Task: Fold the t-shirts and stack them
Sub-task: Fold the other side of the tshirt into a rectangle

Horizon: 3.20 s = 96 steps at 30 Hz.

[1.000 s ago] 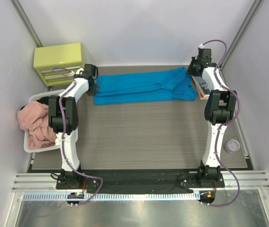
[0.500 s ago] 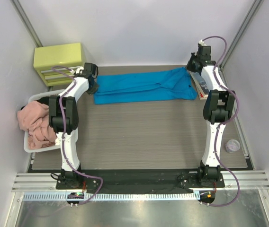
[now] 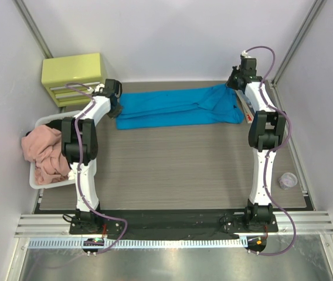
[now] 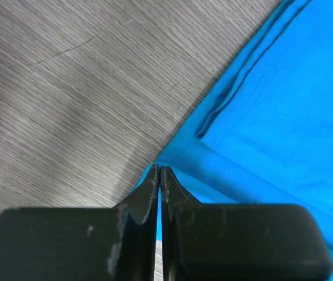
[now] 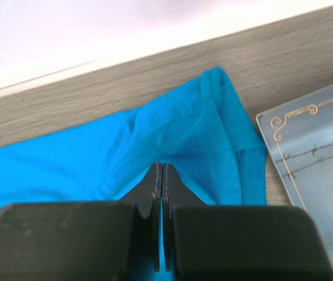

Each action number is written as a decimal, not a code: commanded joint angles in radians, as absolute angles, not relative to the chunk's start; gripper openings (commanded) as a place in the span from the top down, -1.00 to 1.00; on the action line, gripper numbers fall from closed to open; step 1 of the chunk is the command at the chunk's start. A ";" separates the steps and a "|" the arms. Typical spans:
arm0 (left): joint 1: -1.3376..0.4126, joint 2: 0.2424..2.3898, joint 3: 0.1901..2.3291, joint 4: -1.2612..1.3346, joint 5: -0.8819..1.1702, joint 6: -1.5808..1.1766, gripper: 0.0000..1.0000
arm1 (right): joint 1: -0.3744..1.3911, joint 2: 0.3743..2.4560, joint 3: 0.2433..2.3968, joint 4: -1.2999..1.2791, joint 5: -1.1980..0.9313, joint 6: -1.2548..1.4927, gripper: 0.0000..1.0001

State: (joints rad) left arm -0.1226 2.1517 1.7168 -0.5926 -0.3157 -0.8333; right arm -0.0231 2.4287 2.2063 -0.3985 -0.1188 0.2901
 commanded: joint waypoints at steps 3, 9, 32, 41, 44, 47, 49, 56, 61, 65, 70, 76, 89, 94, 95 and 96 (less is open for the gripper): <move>-0.114 2.167 1.759 -0.568 -0.362 -0.827 1.00 | -0.018 2.439 2.281 -0.334 -0.127 0.291 0.98; -0.114 2.183 1.782 -0.569 -0.356 -0.828 0.99 | -0.018 2.456 2.296 -0.331 -0.120 0.293 0.98; -0.114 2.215 1.853 -0.561 -0.333 -0.830 0.99 | -0.035 2.410 2.266 -0.293 -0.080 0.273 0.98; -0.114 2.204 1.867 -0.549 -0.313 -0.839 1.00 | -0.051 2.332 2.172 -0.232 -0.064 0.273 0.98; -0.115 2.217 1.882 -0.555 -0.311 -0.839 0.99 | -0.055 2.332 2.172 -0.232 -0.066 0.276 0.98; -0.114 2.229 1.896 -0.557 -0.308 -0.844 0.99 | -0.055 2.332 2.175 -0.229 -0.069 0.279 0.97; -0.115 2.235 1.907 -0.557 -0.305 -0.845 0.99 | -0.057 2.336 2.178 -0.222 -0.071 0.284 0.98; -0.115 2.267 1.956 -0.569 -0.310 -0.838 1.00 | -0.055 2.371 2.206 -0.215 -0.104 0.305 0.97; -0.115 2.275 1.968 -0.574 -0.305 -0.819 0.60 | -0.055 2.396 2.233 -0.215 -0.144 0.314 0.97; -0.115 2.260 2.000 -0.586 -0.305 -0.773 -0.38 | -0.055 2.405 2.292 -0.215 -0.211 0.328 0.38; -0.115 2.212 2.092 -0.646 -0.255 -0.703 -0.99 | -0.054 2.385 2.365 -0.245 -0.272 0.367 -0.99; -0.152 2.068 2.079 -0.673 -0.153 -0.618 -1.00 | -0.052 2.212 2.196 -0.321 -0.259 0.371 -1.00; -0.288 2.019 1.796 -0.546 -0.123 -0.719 -1.00 | 0.057 1.965 1.523 -0.117 -0.051 0.518 -1.00; -0.287 2.144 1.873 -0.512 -0.144 -0.721 -0.99 | 0.057 2.077 1.607 -0.115 -0.012 0.506 -0.99; -0.284 2.161 1.888 -0.514 -0.146 -0.719 -1.00 | 0.055 2.112 1.621 -0.107 -0.006 0.508 -0.99; -0.282 2.199 1.902 -0.514 -0.146 -0.724 -1.00 | 0.057 2.127 1.650 -0.106 -0.005 0.508 -0.99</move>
State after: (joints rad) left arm -0.2935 2.1265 1.8214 -0.5644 -0.1303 -0.7063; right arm 0.0704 2.0739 1.5566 -0.1787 -0.0650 0.4923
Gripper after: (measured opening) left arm 0.996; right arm 0.996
